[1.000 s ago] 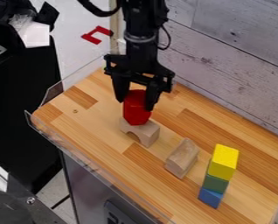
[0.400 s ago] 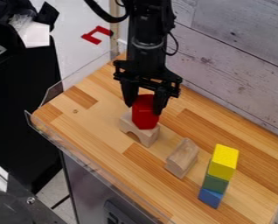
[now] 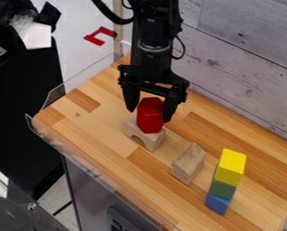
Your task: Put the red hexagon on the top of the arch
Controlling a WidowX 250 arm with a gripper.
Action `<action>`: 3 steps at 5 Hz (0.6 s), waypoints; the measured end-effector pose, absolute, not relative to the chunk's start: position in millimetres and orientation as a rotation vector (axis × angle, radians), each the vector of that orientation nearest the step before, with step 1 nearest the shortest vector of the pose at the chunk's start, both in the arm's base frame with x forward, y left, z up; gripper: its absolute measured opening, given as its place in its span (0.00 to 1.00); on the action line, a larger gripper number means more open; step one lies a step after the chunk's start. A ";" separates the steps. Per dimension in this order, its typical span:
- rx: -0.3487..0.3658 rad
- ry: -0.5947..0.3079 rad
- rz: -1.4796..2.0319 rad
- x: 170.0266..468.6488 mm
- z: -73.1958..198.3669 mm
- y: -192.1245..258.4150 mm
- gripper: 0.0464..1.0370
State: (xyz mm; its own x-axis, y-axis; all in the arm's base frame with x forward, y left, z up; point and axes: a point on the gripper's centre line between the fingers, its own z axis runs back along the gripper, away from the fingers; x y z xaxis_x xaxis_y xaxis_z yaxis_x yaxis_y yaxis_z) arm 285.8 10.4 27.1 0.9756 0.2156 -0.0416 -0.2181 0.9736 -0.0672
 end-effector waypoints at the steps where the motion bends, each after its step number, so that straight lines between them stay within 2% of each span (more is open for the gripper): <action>1: -0.080 0.035 0.233 285.7 27.2 10.8 0.96; 2: -0.114 -0.023 0.245 285.6 52.3 9.2 0.96; 3: -0.114 -0.172 0.253 273.3 103.8 11.6 0.96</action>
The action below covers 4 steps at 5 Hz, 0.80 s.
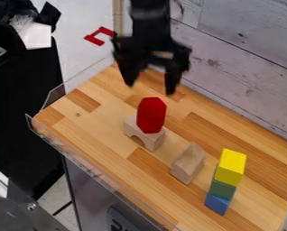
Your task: Put the red hexagon on the top of the arch
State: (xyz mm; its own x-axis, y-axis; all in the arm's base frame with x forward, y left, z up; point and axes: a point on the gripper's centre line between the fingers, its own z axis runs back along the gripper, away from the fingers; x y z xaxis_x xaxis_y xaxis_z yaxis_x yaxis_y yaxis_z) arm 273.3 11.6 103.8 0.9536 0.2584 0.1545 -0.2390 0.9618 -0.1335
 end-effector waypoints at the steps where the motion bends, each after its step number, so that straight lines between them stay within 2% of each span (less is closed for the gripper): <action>1: -0.063 -0.212 0.250 257.4 137.8 13.6 0.96; 2: -0.033 -0.180 0.143 259.0 133.6 -9.5 0.96; 3: -0.053 -0.129 0.026 265.3 113.4 -41.3 0.96; 4: -0.064 -0.117 -0.057 271.7 101.2 -62.7 0.96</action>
